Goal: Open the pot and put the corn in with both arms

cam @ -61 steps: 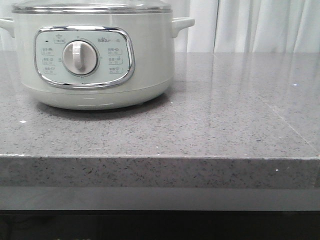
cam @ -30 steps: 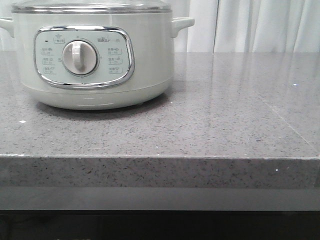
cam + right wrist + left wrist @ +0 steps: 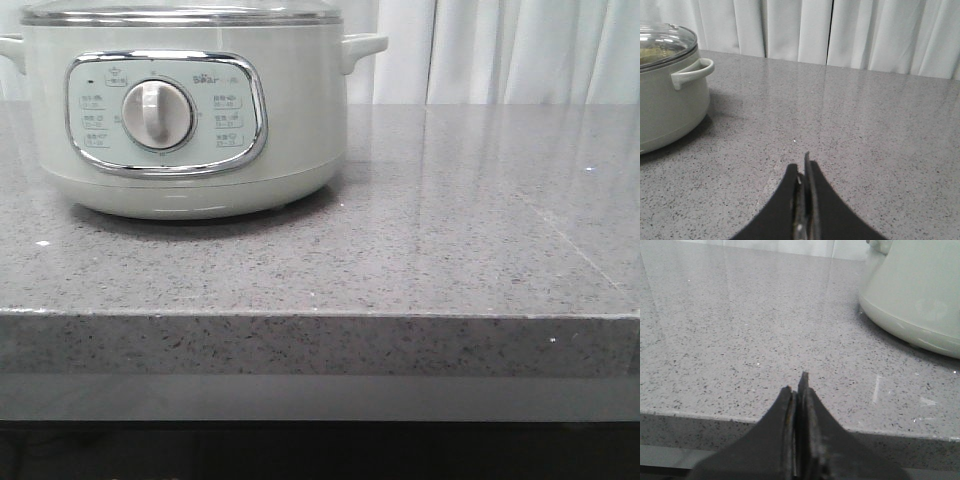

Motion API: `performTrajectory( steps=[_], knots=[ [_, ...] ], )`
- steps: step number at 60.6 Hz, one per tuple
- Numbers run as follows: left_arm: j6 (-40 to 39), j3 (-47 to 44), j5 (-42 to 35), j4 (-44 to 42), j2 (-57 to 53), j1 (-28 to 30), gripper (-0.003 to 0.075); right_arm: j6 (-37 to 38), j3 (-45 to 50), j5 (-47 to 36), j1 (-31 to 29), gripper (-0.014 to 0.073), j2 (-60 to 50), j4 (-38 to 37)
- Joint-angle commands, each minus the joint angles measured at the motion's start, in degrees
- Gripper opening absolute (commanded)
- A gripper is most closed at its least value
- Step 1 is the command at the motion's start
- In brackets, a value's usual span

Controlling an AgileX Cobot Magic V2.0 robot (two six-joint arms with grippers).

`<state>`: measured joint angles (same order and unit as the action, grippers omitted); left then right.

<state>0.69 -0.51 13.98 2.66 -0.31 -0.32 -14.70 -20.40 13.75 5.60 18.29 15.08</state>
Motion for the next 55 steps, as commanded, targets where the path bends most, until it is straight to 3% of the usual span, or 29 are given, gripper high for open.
performTrajectory(
  steps=[1, 35, 44, 55],
  knots=[
    [-0.7, 0.1, -5.0, 0.4, -1.4, 0.0, -0.0018, -0.5, -1.5, -4.2, 0.1, -0.0068, 0.4, 0.2],
    [-0.7, 0.1, -5.0, 0.4, -1.4, 0.0, -0.0018, -0.5, -1.0, -5.0, 0.1, -0.0068, 0.4, 0.2],
    [-0.7, 0.1, -5.0, 0.4, -1.4, 0.0, -0.0018, 0.5, 2.9, -9.7, -0.3, -0.0068, -0.3, -0.4],
    [-0.7, 0.1, -5.0, 0.4, -1.4, 0.0, -0.0018, 5.9, 10.3, -11.5, -2.0, -0.0068, -4.9, -6.6]
  ],
)
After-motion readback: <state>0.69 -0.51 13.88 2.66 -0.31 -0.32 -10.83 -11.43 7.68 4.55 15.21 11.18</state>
